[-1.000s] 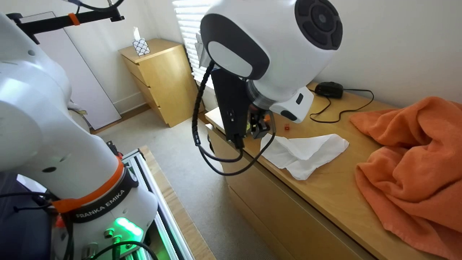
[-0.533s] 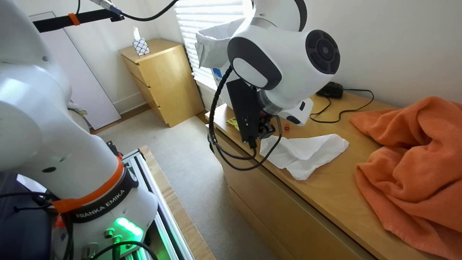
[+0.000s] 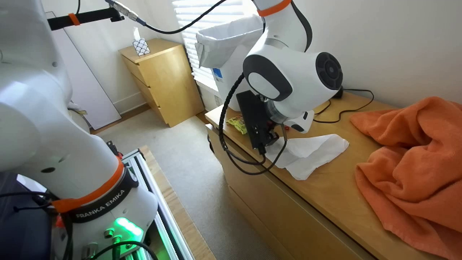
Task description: Put the orange packet in the white bin
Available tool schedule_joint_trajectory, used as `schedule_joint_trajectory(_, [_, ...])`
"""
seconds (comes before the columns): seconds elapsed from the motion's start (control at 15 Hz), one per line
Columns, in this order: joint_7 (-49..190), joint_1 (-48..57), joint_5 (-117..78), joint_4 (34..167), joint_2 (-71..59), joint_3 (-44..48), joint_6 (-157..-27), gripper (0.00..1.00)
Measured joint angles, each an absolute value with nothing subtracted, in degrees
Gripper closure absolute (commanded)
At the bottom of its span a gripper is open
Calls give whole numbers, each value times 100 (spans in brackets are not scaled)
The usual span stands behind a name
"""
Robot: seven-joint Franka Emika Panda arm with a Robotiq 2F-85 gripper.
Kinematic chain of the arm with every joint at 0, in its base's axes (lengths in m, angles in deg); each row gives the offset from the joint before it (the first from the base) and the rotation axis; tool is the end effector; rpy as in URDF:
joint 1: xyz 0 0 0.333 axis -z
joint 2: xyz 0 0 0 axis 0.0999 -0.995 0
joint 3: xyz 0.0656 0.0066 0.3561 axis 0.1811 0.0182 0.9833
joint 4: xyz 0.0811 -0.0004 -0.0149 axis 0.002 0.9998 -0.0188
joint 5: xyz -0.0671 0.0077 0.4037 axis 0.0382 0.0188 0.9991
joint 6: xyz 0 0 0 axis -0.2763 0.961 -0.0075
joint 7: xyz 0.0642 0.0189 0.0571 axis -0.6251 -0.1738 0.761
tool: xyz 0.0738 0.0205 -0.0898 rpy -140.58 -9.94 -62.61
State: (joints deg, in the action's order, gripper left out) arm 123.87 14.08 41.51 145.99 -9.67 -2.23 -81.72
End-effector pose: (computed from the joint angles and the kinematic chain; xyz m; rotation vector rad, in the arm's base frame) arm 0.4500 -0.0962 0.1652 -2.3633 0.3304 0.1347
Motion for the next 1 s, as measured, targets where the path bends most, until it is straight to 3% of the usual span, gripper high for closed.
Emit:
schedule_joint_trajectory(0.4, [12403, 1525, 4150, 14414, -1175, -174, -8166, 77])
schedule_joint_trajectory(0.47, [12405, 1540, 4150, 14390, -1202, -167, -8166, 66])
schedule_joint_trajectory(0.53, [12406, 1550, 4150, 14368, -1229, -164, -8166, 40])
schedule_joint_trajectory(0.67, [12405, 1572, 4150, 14342, -1256, -155, -8156, 34])
schedule_joint_trajectory(0.93, [12398, 1575, 4150, 14291, -1252, -62, -8047, 5])
schedule_joint_trajectory(1.0, [12396, 1575, 4150, 14281, -1252, -34, -8035, 48])
